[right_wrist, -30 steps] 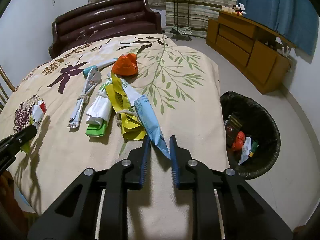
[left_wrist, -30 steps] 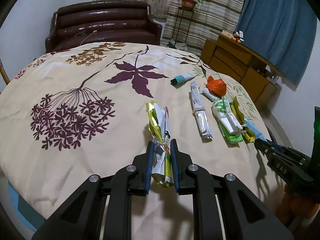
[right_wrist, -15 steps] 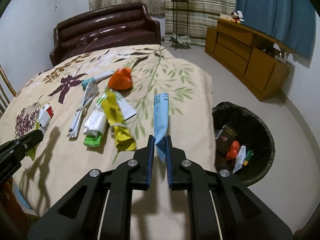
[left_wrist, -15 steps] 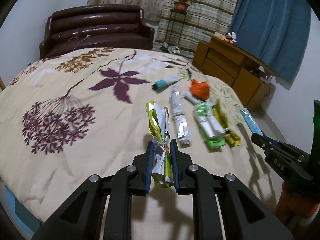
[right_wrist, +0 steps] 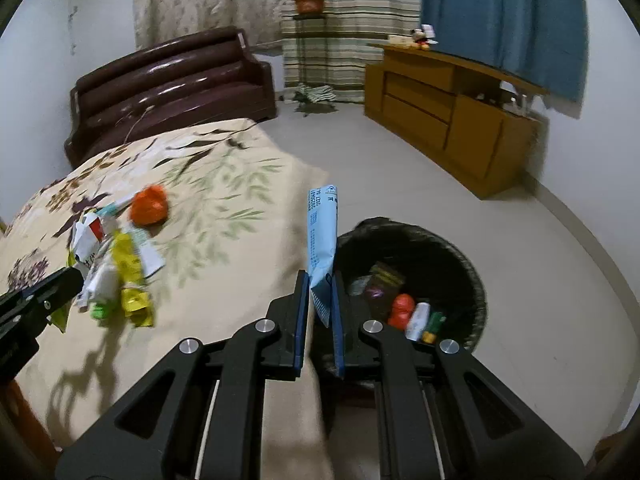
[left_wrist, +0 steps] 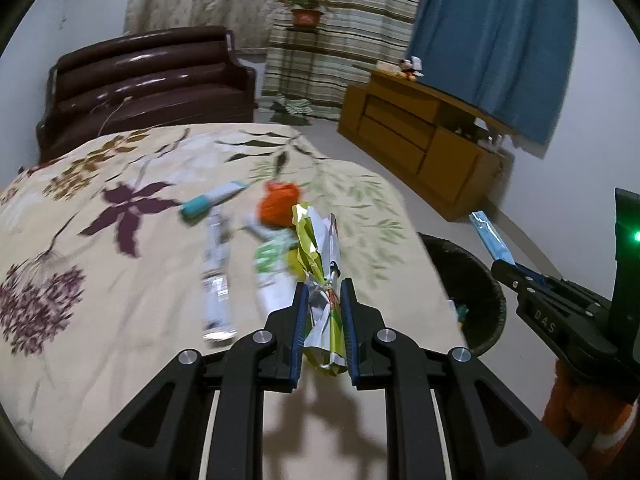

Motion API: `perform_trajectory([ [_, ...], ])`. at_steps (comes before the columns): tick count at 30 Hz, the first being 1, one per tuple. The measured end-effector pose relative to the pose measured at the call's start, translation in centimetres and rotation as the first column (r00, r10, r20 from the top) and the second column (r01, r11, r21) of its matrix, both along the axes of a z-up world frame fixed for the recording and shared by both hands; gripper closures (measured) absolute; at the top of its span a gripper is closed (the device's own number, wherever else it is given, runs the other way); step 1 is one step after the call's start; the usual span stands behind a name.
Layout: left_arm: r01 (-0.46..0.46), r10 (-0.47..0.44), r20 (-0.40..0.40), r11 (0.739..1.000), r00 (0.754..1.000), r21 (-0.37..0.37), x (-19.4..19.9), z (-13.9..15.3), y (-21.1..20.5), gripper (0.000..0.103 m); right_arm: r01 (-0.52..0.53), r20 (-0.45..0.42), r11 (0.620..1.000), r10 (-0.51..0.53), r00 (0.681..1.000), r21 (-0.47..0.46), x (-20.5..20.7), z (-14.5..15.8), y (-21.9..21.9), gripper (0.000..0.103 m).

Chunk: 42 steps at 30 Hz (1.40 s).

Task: Collect trash
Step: 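Grasp the blue tube with the right gripper while the left holds the foil wrapper, then carry the foil wrapper and blue tube over the black bin and open both grippers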

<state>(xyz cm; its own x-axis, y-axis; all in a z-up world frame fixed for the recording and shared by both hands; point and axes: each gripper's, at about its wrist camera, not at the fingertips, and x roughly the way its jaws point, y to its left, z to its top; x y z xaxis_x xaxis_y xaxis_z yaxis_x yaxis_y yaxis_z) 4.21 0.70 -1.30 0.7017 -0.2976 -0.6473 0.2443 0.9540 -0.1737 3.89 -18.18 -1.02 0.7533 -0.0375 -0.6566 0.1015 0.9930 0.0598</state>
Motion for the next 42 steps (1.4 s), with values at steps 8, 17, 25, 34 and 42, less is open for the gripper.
perform_trajectory([
  [8, 0.091, -0.091, 0.008, 0.996, 0.996, 0.027, 1.4, -0.1, -6.4, 0.085, 0.063, -0.004, 0.998, -0.063, 0.998, 0.027, 0.3, -1.0, -4.6, 0.092],
  [17, 0.148, -0.148, -0.014, 0.986, 0.989, 0.07, 2.8, -1.2, -11.6, 0.085, 0.095, -0.017, 0.993, -0.094, 0.995, 0.066, 1.3, -2.5, -8.0, 0.092],
  [25, 0.168, -0.167, -0.027, 0.98, 0.986, 0.11, 4.4, -2.0, -15.0, 0.085, 0.111, -0.027, 0.99, -0.109, 0.994, 0.09, 2.4, -3.6, -10.4, 0.092],
  [34, 0.173, -0.169, -0.04, 0.976, 0.985, 0.134, 5.7, -2.6, -17.3, 0.085, 0.131, -0.035, 0.986, -0.128, 0.991, 0.106, 3.4, -4.6, -12.4, 0.092],
  [42, 0.156, -0.15, -0.043, 0.972, 0.988, 0.178, 6.9, -3.0, -18.6, 0.085, 0.142, -0.042, 0.983, -0.138, 0.989, 0.116, 4.4, -5.4, -13.2, 0.092],
])
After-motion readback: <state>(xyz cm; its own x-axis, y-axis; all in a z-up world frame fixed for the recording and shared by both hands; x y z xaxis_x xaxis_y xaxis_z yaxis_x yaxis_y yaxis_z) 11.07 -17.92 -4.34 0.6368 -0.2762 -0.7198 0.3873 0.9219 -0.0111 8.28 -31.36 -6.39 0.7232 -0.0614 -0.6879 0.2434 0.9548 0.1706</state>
